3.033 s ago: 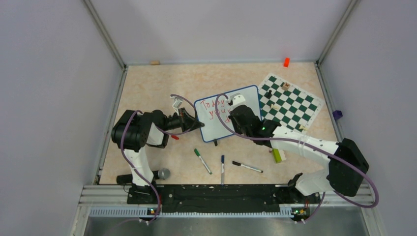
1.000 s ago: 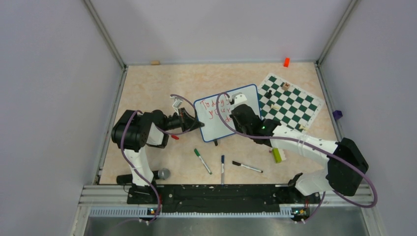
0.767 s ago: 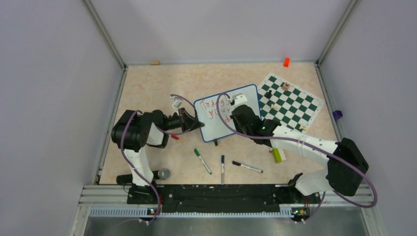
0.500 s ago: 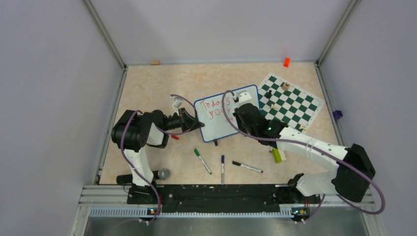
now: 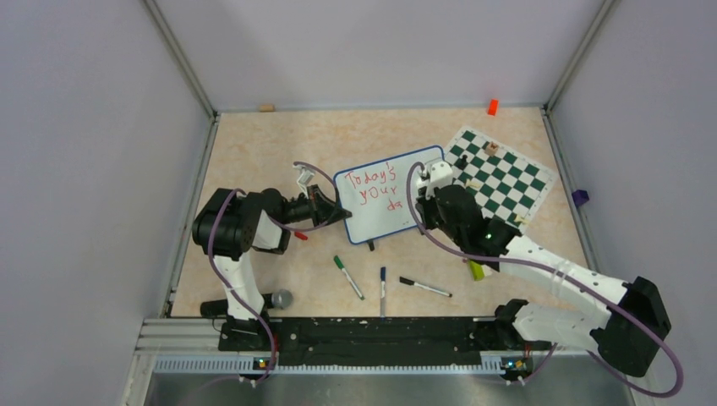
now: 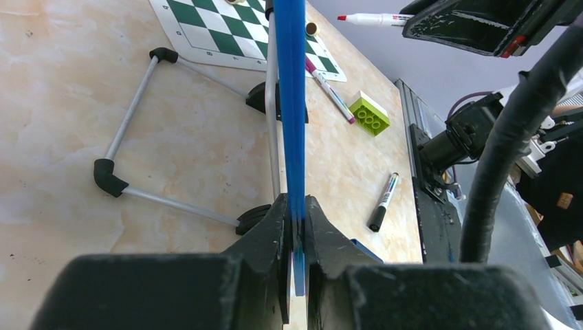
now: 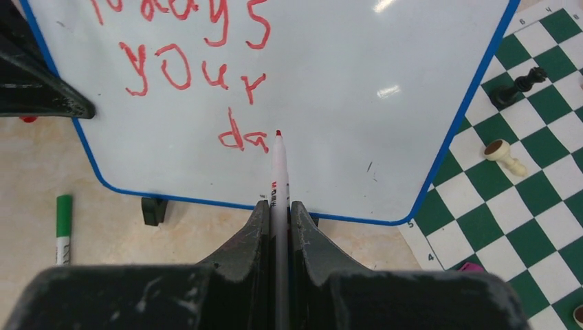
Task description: Write a sentence on the whiteboard
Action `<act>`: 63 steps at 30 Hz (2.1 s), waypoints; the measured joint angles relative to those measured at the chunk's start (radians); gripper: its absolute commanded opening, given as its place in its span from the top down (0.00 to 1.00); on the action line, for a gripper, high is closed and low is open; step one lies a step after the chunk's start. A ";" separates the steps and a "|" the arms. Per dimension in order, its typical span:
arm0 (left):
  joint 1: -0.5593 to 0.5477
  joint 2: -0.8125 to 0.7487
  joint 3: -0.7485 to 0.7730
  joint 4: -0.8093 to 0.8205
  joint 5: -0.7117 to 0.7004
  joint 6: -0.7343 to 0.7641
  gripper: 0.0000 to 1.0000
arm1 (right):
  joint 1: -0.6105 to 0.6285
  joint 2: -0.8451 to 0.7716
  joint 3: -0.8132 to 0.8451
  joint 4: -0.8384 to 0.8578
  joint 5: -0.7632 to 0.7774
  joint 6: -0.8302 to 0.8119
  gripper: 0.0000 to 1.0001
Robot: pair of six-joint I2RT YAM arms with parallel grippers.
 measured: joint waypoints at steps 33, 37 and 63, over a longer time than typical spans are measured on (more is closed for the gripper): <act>0.000 -0.010 -0.005 0.000 0.006 0.009 1.00 | -0.250 -0.274 -0.305 0.279 -0.423 0.080 1.00; 0.000 -0.010 -0.005 0.000 0.006 0.009 1.00 | -0.250 -0.262 -0.332 0.284 -0.421 0.089 1.00; 0.000 -0.010 -0.005 0.000 0.006 0.009 1.00 | -0.016 0.028 -0.147 0.179 -0.057 -0.027 1.00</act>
